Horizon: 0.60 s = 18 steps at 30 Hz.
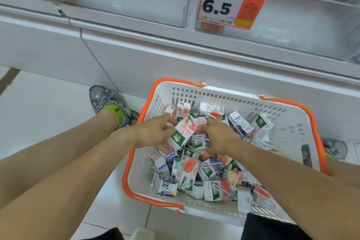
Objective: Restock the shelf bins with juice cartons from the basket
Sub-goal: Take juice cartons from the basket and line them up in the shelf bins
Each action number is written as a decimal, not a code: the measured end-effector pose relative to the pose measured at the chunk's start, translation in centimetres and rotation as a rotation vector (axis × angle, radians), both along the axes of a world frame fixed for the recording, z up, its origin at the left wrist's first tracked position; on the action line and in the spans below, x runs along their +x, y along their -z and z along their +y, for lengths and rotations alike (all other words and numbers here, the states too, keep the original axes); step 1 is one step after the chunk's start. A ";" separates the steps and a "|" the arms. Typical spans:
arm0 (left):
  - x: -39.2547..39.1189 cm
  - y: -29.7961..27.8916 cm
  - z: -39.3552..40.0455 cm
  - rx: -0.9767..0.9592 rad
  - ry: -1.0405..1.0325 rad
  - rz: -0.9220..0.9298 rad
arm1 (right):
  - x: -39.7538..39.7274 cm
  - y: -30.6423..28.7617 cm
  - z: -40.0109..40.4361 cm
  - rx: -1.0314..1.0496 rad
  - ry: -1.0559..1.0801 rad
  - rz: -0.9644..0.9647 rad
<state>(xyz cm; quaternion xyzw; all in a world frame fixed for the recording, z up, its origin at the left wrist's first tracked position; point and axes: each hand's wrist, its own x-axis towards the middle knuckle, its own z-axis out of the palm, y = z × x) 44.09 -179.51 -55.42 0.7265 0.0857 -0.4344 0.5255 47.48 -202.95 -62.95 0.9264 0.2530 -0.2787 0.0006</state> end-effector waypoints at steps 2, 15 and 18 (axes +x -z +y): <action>-0.2 -0.7 0.1 -0.076 -0.086 0.034 | 0.0 -1.1 -0.2 0.035 0.110 0.029; 4.2 -14.1 -0.9 -0.462 -0.422 -0.159 | 3.1 -19.9 -4.9 0.877 0.613 0.474; 5.0 -18.9 -1.7 -0.456 -0.325 -0.268 | 3.3 -24.6 -5.9 1.116 0.626 0.640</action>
